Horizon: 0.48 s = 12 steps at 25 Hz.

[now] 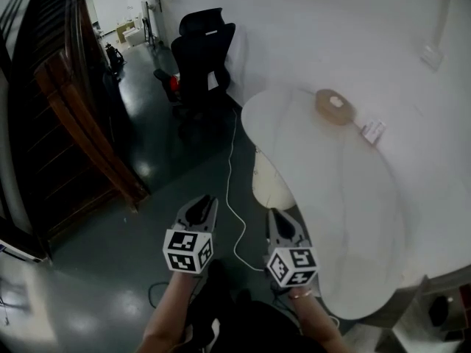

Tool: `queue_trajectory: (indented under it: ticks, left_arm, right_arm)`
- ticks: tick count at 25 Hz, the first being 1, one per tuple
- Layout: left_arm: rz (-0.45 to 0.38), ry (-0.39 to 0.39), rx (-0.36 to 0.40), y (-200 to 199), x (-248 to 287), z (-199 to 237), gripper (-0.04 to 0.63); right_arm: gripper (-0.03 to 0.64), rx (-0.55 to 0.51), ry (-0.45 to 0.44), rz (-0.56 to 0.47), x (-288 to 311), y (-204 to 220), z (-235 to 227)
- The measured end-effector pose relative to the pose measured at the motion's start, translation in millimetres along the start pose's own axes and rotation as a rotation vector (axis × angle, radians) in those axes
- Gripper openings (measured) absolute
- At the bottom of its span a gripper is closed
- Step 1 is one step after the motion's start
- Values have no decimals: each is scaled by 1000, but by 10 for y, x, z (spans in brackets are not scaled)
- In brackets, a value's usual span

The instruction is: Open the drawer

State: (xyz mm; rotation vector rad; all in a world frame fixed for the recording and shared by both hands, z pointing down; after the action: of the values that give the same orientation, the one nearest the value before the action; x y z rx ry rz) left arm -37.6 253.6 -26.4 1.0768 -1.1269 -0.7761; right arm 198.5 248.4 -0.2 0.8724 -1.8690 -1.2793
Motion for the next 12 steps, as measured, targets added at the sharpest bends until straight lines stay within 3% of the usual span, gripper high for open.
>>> queue_trajectory:
  ticks: [6, 12]
  left_arm:
    - [29, 16, -19, 50, 362, 289, 104]
    - [69, 32, -27, 51, 951, 870, 129]
  right_arm:
    - [3, 12, 15, 32, 403, 62, -46]
    - [3, 2, 27, 72, 1139, 113, -58]
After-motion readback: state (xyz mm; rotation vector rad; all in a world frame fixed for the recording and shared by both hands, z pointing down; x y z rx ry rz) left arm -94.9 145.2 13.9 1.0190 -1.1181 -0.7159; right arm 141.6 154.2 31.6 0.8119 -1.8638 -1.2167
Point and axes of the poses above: the fingertips, and each gripper's own axes: x forward along the fingers, z to its left, y out of its underside, the point moved 9 cm from there along -x, backward along the fingers, and after that the axes turned 4 degrees about z, right-handed, at the moved point
